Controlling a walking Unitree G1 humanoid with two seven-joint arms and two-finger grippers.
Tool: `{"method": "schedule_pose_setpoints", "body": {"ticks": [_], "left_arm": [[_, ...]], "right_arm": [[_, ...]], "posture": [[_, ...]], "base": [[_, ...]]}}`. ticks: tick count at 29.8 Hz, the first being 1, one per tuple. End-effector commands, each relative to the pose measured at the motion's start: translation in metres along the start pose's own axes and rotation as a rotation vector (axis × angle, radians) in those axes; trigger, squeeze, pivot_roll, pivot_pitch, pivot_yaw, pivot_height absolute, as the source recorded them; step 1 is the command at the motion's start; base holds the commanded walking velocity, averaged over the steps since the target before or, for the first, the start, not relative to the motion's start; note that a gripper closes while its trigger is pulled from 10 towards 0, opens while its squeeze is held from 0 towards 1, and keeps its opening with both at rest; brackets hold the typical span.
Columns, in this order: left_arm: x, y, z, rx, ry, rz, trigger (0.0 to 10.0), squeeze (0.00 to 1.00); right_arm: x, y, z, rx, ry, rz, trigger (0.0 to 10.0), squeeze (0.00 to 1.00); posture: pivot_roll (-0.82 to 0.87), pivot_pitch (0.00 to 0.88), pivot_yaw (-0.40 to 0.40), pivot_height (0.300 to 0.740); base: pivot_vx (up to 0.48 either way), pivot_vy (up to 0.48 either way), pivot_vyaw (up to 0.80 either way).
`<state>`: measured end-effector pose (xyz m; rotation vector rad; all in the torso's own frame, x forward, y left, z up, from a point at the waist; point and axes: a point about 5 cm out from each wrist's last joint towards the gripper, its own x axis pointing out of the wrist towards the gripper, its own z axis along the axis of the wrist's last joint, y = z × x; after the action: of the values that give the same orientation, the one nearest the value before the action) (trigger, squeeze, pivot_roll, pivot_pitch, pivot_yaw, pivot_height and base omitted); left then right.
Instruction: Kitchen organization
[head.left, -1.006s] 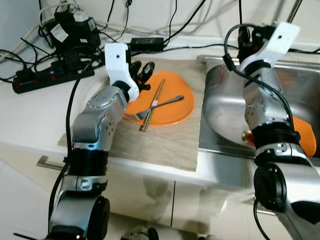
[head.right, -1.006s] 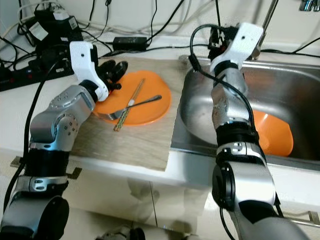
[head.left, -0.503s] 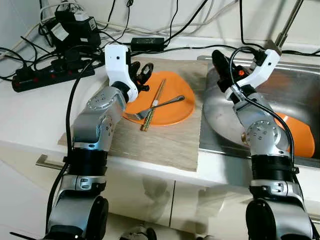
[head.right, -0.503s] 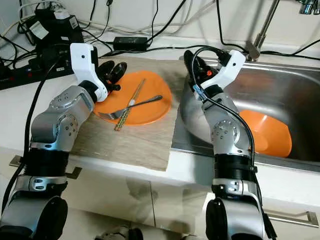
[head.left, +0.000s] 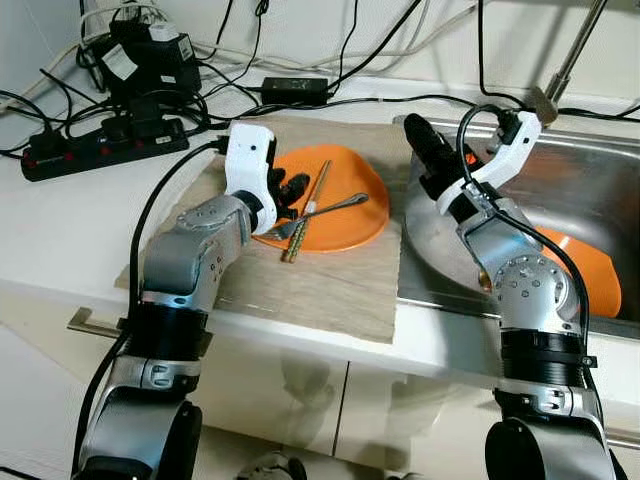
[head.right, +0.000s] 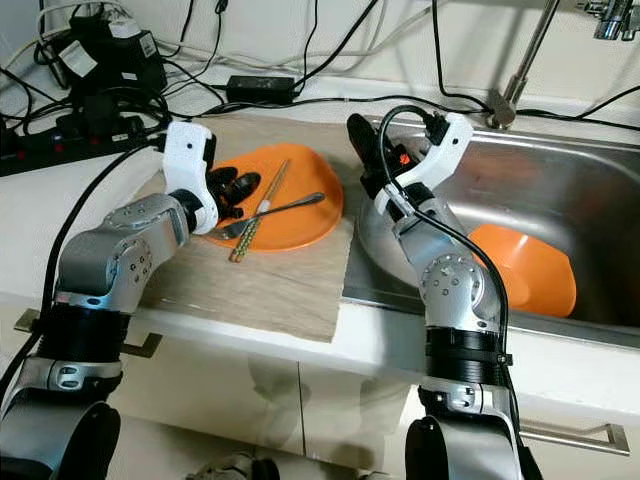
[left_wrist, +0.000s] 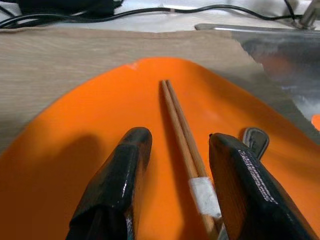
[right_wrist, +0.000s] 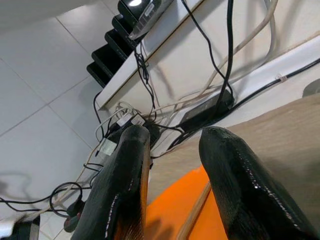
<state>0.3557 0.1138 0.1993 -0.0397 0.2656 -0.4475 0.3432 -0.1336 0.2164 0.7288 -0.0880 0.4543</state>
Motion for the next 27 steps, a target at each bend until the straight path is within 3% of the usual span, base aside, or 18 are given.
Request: {"method": "schedule_pose_setpoints", "body": {"ticks": [1,14,27], "left_arm": [[0.002,-0.004,0.009,-0.006,0.015,-0.033,10.0,0.00],[0.014,-0.014,0.011,-0.082,0.107,-0.107,10.0,0.00],[0.023,-0.003,0.011,-0.027,0.155,-0.069,10.0,0.00]], "right_arm": [[-0.001,0.005,0.002,-0.006,-0.002,0.009,10.0,0.00],[-0.002,0.006,0.003,-0.040,0.016,0.000,10.0,0.00],[-0.005,0.004,0.002,-0.056,0.045,-0.012,10.0,0.00]], "posture": [[-0.03,0.000,0.042,0.740],[-0.04,0.000,0.017,0.740],[-0.05,0.000,-0.010,0.740]], "base": [[0.000,0.000,0.00],[0.000,0.000,0.00],[0.000,0.000,0.00]]}}
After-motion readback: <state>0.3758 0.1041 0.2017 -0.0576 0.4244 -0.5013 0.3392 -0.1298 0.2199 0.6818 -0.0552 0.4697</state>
